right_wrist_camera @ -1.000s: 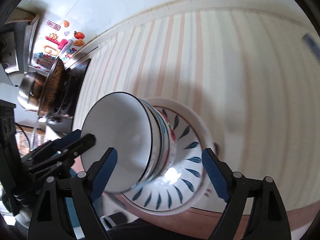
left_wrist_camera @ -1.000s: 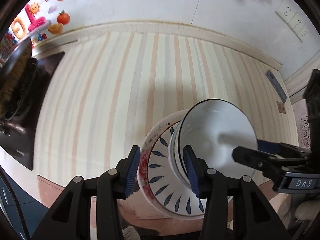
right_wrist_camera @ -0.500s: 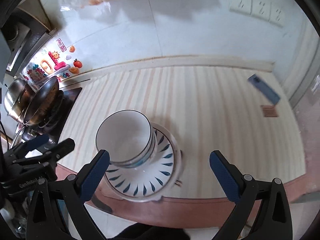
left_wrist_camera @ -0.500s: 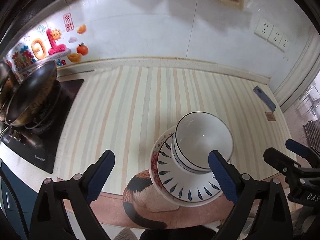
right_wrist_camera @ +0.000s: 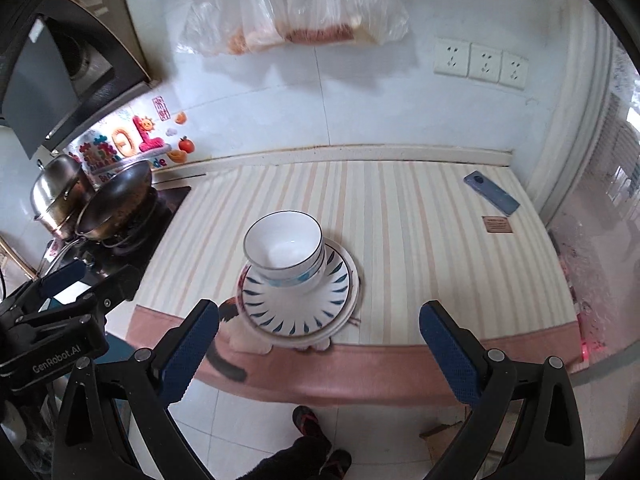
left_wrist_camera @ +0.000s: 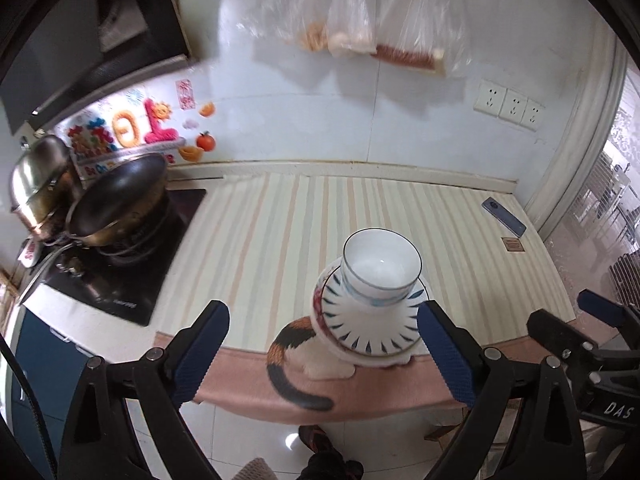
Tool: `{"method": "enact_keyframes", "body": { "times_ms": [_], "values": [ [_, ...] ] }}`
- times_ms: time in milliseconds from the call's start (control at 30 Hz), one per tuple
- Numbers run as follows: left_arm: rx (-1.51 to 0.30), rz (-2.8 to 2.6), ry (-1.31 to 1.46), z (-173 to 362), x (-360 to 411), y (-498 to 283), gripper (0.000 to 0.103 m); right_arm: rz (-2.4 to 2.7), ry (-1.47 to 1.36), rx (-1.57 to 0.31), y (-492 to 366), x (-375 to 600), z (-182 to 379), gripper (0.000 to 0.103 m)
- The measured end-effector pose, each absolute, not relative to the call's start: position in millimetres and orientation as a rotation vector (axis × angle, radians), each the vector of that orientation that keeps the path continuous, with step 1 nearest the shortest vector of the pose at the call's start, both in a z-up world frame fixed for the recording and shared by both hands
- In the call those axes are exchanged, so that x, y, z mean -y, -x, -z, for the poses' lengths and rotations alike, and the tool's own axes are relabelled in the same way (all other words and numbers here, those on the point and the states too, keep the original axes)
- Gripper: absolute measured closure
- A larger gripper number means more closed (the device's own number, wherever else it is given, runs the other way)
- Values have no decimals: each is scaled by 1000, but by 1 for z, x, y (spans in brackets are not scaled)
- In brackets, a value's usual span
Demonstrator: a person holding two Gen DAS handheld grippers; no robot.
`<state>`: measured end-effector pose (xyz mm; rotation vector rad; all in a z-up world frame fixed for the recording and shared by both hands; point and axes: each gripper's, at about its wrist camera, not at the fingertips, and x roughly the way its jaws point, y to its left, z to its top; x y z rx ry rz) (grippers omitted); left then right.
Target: Organize plates and bowls
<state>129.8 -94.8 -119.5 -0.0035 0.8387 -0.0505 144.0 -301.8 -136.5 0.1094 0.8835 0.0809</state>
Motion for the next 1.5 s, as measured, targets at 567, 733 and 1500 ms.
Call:
{"method": "enact_keyframes", "body": {
  "times_ms": [567,733,1500],
  "values": [
    [-715,31,12,61,68,14,7,-28,-88,-752,35,267,57,1],
    [-699,24,4,56,53,43,7,-23,-111,-734,72,256,49,1],
    [-639,10,-7,45,45,100,7,0,-88,-706,123,245,42,1]
  ]
}}
